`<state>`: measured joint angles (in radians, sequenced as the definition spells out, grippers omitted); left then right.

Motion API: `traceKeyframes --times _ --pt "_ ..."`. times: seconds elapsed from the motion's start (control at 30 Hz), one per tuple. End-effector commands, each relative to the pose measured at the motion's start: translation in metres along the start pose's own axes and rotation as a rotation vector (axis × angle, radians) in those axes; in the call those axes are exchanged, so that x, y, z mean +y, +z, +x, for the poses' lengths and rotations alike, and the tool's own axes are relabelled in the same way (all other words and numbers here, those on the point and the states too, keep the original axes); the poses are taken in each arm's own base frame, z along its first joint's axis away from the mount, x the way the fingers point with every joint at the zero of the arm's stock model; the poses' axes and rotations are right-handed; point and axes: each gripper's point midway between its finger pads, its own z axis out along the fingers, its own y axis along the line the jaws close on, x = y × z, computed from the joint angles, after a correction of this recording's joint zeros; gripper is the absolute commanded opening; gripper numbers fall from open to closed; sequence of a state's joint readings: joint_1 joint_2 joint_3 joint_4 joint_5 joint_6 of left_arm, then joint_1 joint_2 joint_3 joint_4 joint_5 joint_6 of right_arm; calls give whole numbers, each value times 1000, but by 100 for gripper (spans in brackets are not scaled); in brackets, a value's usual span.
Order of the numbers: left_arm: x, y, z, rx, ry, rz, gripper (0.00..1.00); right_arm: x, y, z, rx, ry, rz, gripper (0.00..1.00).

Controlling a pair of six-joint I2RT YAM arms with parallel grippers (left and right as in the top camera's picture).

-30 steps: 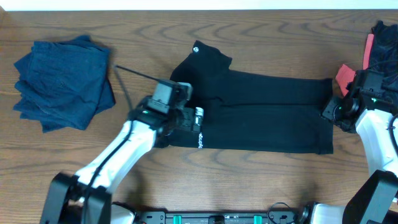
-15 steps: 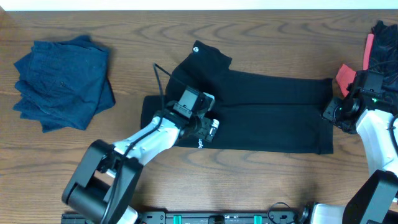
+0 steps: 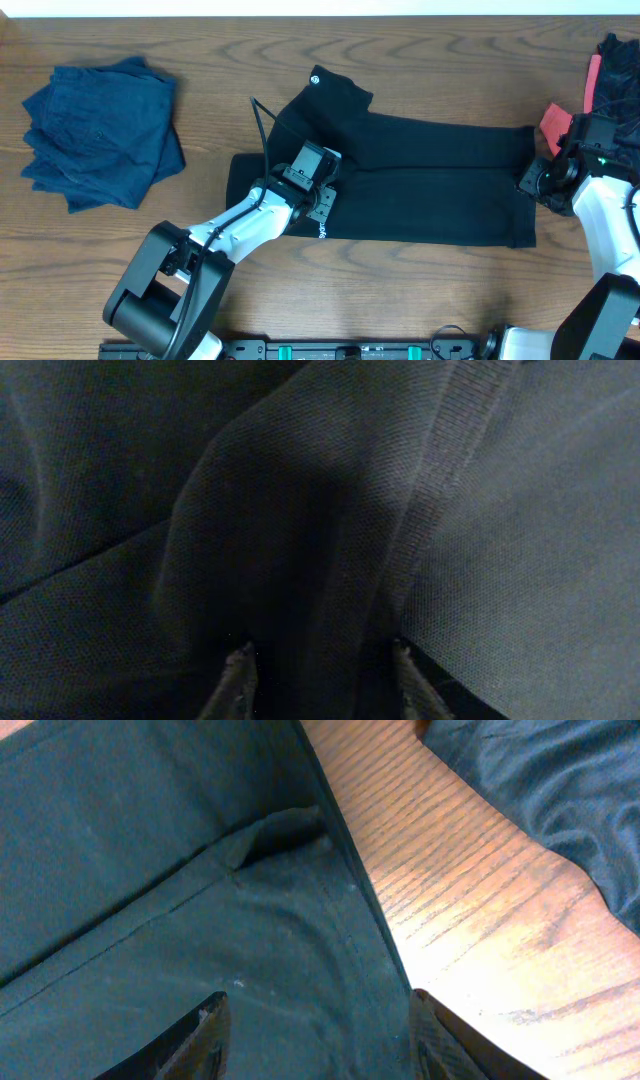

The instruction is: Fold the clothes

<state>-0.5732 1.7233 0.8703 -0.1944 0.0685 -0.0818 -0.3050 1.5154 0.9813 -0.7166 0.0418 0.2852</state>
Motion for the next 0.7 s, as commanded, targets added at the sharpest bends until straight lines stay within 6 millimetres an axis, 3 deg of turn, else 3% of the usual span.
traceKeyframes --times 0.0,0.2,0.53,0.67 --pt "4 -4 -8 -21 3 -26 39 -4 -1 -3 -8 18 15 55" --pt "3 -12 -14 -47 2 -22 15 -4 0 -5 -13 18 13 52" --pt "7 -69 -47 -214 -8 -51 15 -3 8 -6 -8 17 15 52" --pt "7 -77 -51 -237 -10 -48 15 -2 15 -9 -11 18 13 55"
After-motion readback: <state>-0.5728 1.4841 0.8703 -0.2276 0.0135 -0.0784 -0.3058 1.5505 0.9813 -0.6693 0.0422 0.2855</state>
